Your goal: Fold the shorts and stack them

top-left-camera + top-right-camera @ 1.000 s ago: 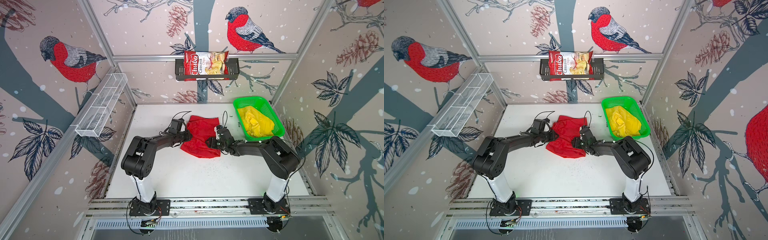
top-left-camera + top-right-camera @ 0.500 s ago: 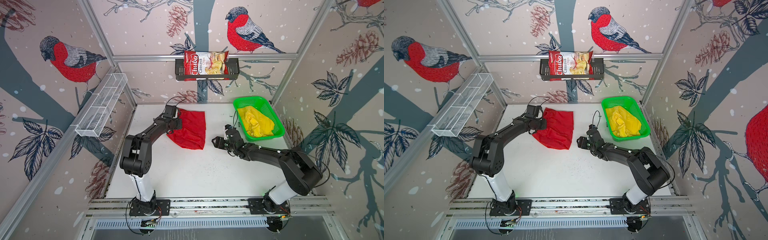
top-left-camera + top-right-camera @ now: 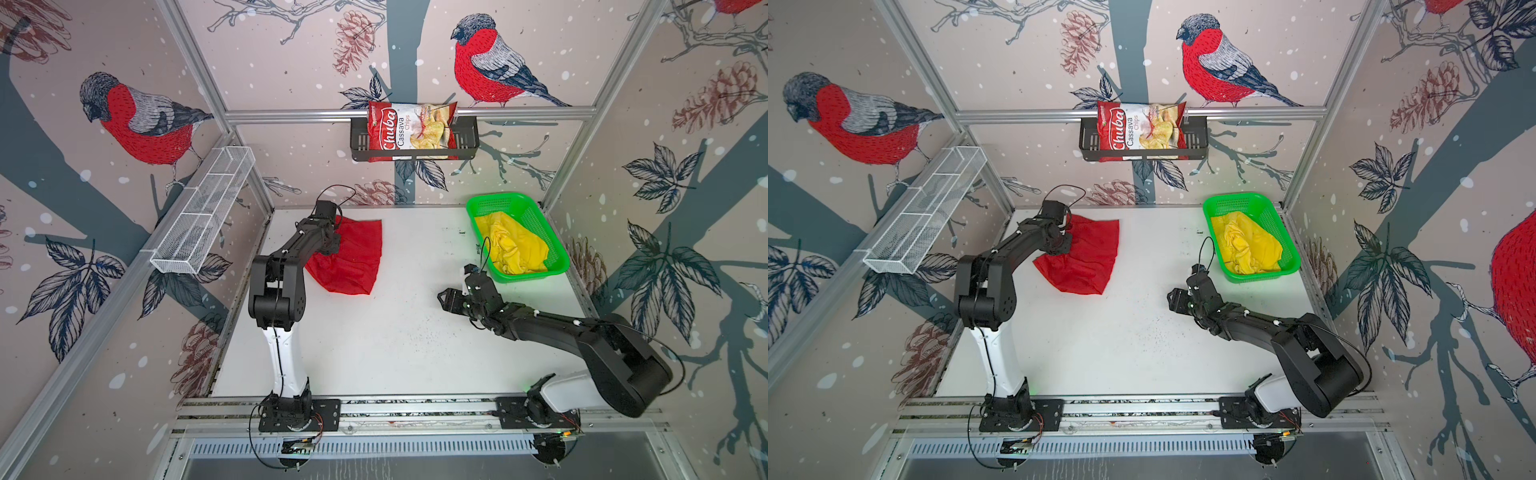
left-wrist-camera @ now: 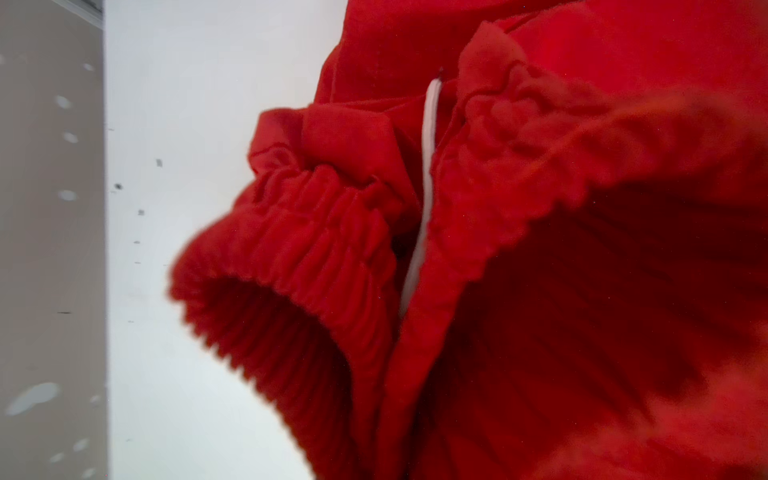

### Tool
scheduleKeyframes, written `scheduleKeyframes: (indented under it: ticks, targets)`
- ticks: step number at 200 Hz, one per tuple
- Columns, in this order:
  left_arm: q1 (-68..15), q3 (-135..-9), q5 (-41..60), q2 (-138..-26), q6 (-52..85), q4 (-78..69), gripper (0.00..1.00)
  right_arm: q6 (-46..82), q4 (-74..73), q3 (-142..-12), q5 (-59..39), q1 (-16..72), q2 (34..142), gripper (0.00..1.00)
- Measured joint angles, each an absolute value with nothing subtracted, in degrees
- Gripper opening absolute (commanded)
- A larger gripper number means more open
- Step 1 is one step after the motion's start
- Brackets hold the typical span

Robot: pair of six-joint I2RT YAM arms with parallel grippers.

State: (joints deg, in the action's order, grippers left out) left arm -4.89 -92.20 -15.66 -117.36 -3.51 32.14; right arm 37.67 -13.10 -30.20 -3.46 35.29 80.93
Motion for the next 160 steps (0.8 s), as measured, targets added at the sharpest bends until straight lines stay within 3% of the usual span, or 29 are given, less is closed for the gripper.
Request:
scheduleKeyframes:
  ticks: [35, 63, 82, 96, 111, 160]
  targets:
    - [-1.56, -96.82, -21.41, -120.66, -5.54, 33.67, 0.11, 37.69, -13.17, -28.34, -3.44, 34.85, 79.09, 0.67]
    - [-0.08, -101.56, -26.41, -122.45, -7.77, 34.61, 0.23, 37.69, -13.17, -27.77, -3.44, 34.7, 78.39, 0.67]
    - [0.78, -106.19, -28.82, -123.9, -7.92, 35.86, 0.44, 37.69, -13.1, -27.73, -3.46, 34.59, 78.37, 0.67]
    - [1.39, -109.3, -30.52, -124.29, -7.97, 37.04, 0.7, 37.74, -13.13, -27.73, -3.49, 34.59, 78.39, 0.67]
    - [1.63, -111.98, -31.79, -124.03, -7.73, 37.95, 0.83, 37.87, -13.1, -27.73, -3.51, 34.59, 78.39, 0.67]
    - [-2.48, -109.49, -31.33, -115.31, -5.72, 40.05, 0.9, 38.96, -13.17, -28.38, -3.51, 34.83, 78.32, 0.67]
